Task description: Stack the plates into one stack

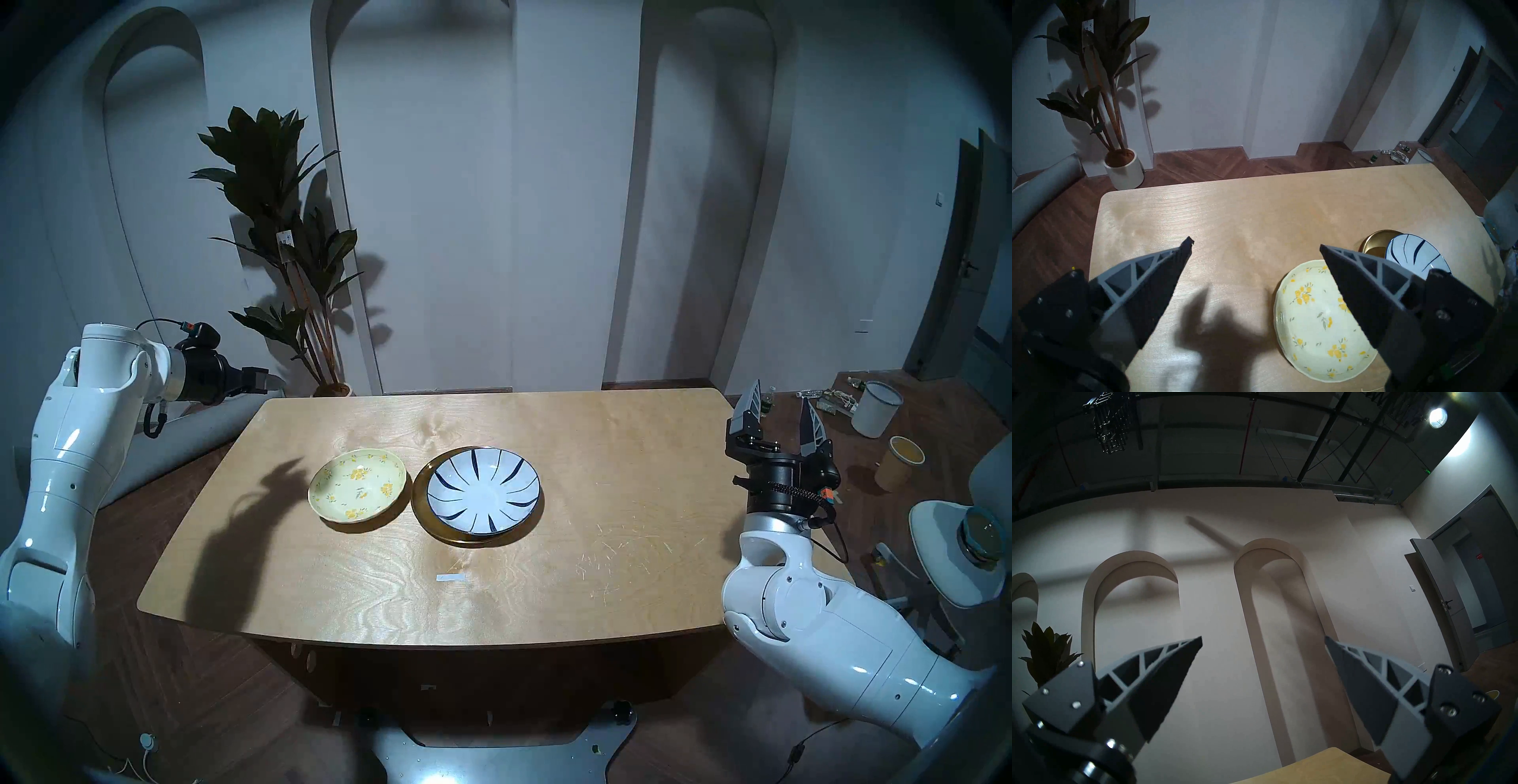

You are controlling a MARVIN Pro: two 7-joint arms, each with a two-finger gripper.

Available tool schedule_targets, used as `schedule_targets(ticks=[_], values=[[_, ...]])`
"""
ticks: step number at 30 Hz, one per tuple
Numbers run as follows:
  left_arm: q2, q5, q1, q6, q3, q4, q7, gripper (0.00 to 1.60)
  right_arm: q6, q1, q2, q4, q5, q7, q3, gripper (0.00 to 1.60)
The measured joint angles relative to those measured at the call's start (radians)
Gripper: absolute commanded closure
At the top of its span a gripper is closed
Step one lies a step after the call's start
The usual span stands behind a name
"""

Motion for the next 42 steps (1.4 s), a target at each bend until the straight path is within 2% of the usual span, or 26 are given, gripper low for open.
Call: schedule_targets(ticks=[20,29,42], values=[[0.041,0.015,-0.011,0.0,0.137,0.103,0.022,0.0,0.037,-0.048,0.017,-0.048,-0.036,-0.07,0.024,0.0],[0.053,0.002,-0.009,0.0,0.204,0.141,-0.006,0.0,0.065,-0.064,0.023,-0.053,-0.042,-0.104,0.037,0.0],[0.077,-0.028,-0.014,0.0,0.29,0.149,-0.056,0.0,0.114,-0.053,0.03,-0.049,-0.003,-0.145,0.052,0.0]])
